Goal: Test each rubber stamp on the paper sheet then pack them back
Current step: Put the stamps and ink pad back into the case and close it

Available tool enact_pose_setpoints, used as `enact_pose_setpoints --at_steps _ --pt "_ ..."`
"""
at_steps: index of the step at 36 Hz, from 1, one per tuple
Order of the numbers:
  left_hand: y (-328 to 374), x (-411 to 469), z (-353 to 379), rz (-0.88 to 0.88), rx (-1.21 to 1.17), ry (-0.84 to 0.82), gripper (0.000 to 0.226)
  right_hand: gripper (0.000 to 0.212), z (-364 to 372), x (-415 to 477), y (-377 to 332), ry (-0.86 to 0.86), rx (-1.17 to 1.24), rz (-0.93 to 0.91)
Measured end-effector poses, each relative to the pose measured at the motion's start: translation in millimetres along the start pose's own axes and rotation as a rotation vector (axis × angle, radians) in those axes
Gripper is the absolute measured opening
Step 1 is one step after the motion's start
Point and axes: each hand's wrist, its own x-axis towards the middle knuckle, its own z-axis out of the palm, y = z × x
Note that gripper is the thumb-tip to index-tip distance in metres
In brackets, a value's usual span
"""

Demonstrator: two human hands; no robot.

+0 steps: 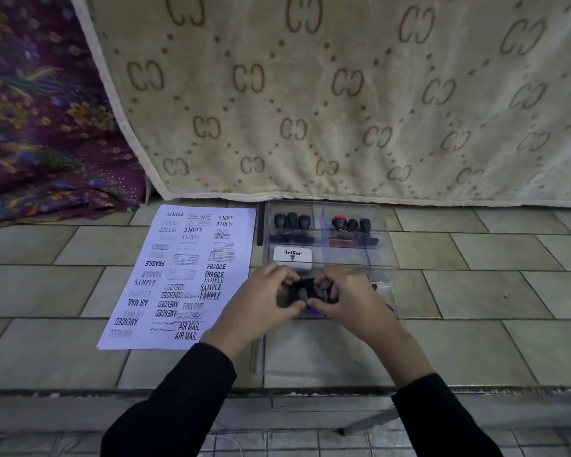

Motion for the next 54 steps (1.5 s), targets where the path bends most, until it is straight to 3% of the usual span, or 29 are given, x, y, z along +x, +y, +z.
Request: enact_pose_setpoints --at_steps 7,18,27,32,37,43,49,54 --pt "-2.8 -3.6 7.0 -0.005 0.092 -0.080 0.036 0.038 12.2 -2.9 -1.0 -0.011 -0.132 0.021" --pt "-1.2 -4.1 5.0 -0.037 0.016 -0.075 0.034 0.028 13.3 -4.5 -5.7 -0.074 -0.182 0.045" --pt "4.6 -5.7 3.5 -0.028 0.089 -0.047 0.035 0.029 12.5 -5.7 -10.3 -0.083 -0.175 0.071" --pt "7.4 -8.9 0.6 0.040 0.096 0.060 0.026 0.026 8.5 -8.8 -12.7 -0.035 -0.140 0.049" --pt "16.6 -5.1 -11.5 0.115 -0.011 0.285 0.025 0.027 -9.1 -9.5 -17.1 0.092 -0.077 0.033" --pt "39.0 31.1 -36.2 0.118 -0.178 0.492 0.022 0.029 -49.0 7.2 -15.3 0.365 0.044 0.068" --pt "60.0 87.4 -31.2 0.119 -0.109 0.329 0.012 0.024 -77.5 35.6 14.7 0.388 -0.069 0.191" --pt "70.2 119.8 -9.4 0.029 0.030 0.105 0.019 0.021 -81.2 51.2 35.9 0.226 -0.179 0.301"
